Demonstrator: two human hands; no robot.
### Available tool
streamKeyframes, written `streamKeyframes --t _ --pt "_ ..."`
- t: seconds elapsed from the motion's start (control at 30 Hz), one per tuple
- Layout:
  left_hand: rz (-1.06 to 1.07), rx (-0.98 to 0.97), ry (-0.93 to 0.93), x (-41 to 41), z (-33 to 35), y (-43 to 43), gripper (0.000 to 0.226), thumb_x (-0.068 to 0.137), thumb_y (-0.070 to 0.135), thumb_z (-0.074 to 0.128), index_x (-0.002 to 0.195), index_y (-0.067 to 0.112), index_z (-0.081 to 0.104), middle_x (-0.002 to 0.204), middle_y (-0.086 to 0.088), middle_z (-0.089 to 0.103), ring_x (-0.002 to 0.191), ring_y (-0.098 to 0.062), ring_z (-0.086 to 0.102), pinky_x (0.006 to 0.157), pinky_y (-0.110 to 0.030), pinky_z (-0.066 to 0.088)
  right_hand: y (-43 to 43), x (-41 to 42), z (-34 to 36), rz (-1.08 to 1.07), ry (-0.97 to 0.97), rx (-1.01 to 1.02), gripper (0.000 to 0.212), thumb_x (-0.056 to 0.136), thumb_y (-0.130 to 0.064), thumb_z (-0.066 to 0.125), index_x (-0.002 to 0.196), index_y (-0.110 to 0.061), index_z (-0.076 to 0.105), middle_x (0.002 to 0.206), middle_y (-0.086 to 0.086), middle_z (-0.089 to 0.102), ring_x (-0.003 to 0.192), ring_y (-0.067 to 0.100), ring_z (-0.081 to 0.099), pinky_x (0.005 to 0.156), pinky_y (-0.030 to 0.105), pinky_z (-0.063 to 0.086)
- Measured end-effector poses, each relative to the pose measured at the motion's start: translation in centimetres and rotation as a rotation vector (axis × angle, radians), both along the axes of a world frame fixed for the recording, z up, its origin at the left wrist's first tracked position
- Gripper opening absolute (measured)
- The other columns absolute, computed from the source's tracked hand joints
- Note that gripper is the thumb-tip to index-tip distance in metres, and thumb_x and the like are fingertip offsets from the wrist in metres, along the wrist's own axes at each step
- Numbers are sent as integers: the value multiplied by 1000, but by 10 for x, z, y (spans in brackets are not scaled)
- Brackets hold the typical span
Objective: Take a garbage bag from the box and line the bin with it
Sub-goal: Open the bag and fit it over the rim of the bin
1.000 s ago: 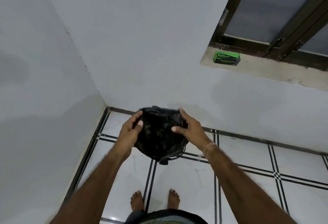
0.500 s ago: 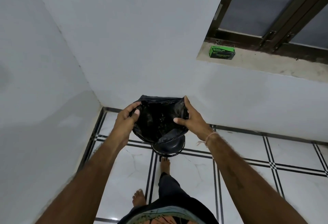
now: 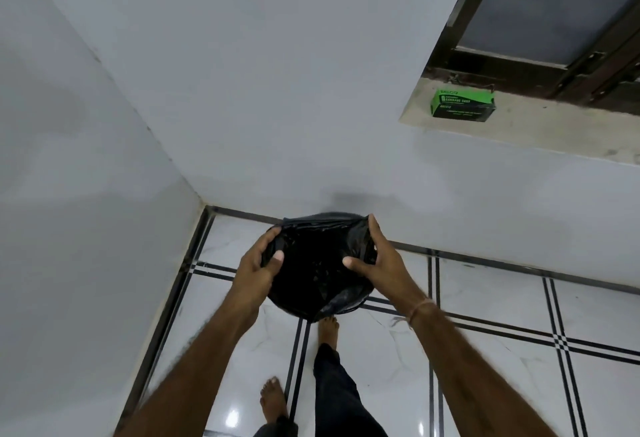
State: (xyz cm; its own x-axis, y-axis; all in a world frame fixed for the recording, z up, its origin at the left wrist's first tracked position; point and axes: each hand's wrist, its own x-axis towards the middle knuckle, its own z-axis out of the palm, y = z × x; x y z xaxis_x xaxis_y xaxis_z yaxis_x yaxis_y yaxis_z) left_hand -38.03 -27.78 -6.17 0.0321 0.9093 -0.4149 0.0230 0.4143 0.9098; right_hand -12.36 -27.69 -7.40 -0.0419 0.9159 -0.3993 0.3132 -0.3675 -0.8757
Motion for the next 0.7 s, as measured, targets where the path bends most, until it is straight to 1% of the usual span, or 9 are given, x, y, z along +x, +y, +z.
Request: streamKeyframes --t 0.13,0.3,0.33,0.37,0.43,0.47,0.57,0.6,0.7 --pt "-20 -97 43 18 -42 6 47 106 9 52 145 35 51 134 19 59 128 -5 54 87 -8 51 -3 16 -39 -41 13 -68 108 85 -33 85 164 -42 12 164 -12 40 148 11 42 122 39 39" --pt "-41 -197 92 41 -125 13 51 105 6 52 151 26 47 141 9 56 121 1 55 82 -4 50 1 31 -112 -58 -26 -138 107 85 -32 84 165 -38 12 166 -14 33 152 9 35 125 39 34" --pt "-42 -212 105 44 -140 15 51 105 7 52 152 26 47 143 8 56 123 -2 56 87 -7 51 5 33 -128 -59 -25 -142 107 86 -31 84 165 -37 12 166 -14 34 151 9 35 125 39 33" --pt "-37 -228 131 46 -159 16 51 105 7 52 152 25 46 145 6 55 128 -8 55 96 -14 50 6 33 -145 -59 -24 -161 107 86 -31 83 166 -36 12 166 -14 34 151 10 36 125 39 34" --pt "-33 -237 219 51 -198 18 52 105 9 53 154 24 45 150 1 54 138 -19 50 114 -34 44 11 31 -186 -47 -34 -190 110 84 -36 83 166 -34 10 168 -9 33 152 14 36 125 42 34" --pt "-42 -255 259 53 -220 19 53 105 10 52 155 24 44 152 -1 53 140 -22 48 118 -40 40 12 30 -212 -40 -42 -209 111 84 -36 83 166 -33 9 168 -6 34 152 17 37 124 43 34" --pt "-23 -316 242 60 -271 29 55 104 10 52 156 26 42 154 -1 52 140 -22 48 118 -42 39 27 24 -271 -59 -57 -242 110 83 -36 83 166 -34 10 163 -1 41 149 22 42 123 44 37" --pt "-31 -312 233 63 -301 34 55 104 10 52 155 26 42 153 0 52 139 -21 49 117 -41 41 33 20 -305 -77 -66 -230 108 82 -38 83 165 -36 14 160 -1 45 146 22 45 122 45 39" --pt "-48 -262 229 74 -346 57 55 103 7 54 154 24 45 145 2 57 133 -19 53 113 -36 44 50 27 -344 -124 -108 -243 91 86 -38 81 161 -37 29 145 -5 55 134 19 52 118 40 42"
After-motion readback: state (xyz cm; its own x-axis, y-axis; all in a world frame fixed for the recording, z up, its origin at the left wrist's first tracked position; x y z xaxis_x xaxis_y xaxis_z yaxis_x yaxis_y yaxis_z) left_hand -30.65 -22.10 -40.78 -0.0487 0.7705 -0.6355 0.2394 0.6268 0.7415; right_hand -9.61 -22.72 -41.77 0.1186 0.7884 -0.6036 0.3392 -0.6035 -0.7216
